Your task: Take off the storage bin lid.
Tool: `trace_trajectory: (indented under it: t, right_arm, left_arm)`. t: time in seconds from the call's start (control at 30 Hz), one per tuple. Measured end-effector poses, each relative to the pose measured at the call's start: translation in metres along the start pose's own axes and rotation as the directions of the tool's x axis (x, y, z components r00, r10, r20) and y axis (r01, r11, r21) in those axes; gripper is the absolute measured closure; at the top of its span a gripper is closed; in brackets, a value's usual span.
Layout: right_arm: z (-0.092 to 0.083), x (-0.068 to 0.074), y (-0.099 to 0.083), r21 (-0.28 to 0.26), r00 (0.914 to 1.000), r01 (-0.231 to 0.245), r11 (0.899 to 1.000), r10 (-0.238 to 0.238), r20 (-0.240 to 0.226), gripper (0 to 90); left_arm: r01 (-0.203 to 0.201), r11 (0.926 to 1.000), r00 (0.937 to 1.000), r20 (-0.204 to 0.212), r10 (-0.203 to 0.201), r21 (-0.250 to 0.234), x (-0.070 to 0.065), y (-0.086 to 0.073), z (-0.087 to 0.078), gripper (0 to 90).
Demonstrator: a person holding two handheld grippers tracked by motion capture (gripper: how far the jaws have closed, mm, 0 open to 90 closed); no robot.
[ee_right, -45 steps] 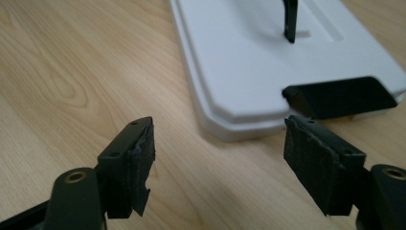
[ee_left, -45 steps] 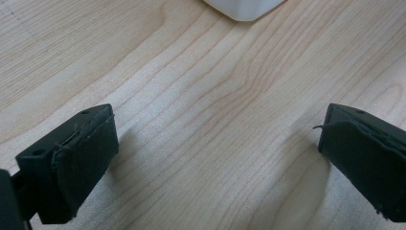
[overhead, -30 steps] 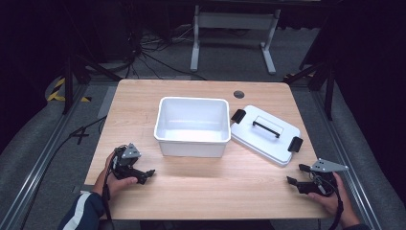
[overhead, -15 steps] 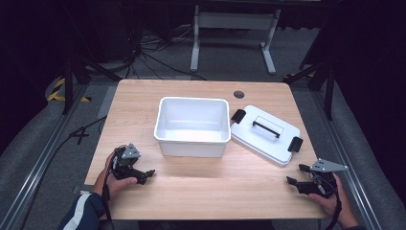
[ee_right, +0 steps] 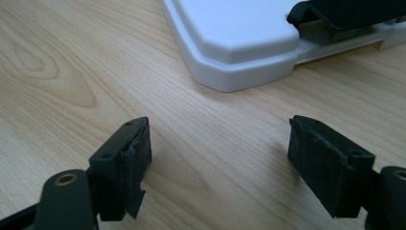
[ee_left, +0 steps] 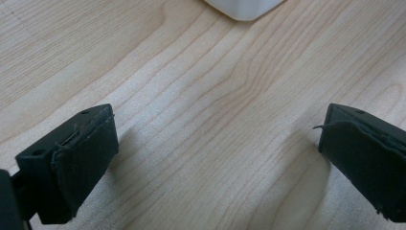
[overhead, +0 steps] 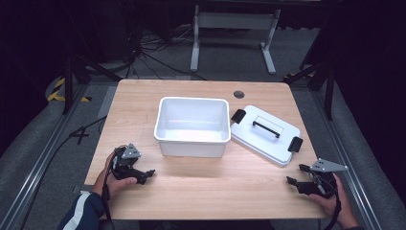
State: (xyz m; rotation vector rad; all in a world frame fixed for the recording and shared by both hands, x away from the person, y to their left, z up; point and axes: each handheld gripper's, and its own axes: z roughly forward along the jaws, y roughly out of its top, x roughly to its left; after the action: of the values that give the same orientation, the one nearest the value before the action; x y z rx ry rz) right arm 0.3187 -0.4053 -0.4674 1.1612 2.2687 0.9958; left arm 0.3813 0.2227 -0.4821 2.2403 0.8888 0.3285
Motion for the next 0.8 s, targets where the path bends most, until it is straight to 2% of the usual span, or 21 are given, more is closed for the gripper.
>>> trace_trajectory:
  t: [0.8]
  right_arm:
    - [0.0022, -0.0005, 0.0008, 0.014, 0.999, -0.027, 1.0, 0.026, 0.036, 14.0]
  left_arm:
    - [0.0, 1.0, 1.0, -0.002, 0.0, 0.0, 0.0, 0.0, 0.0001, 0.2]
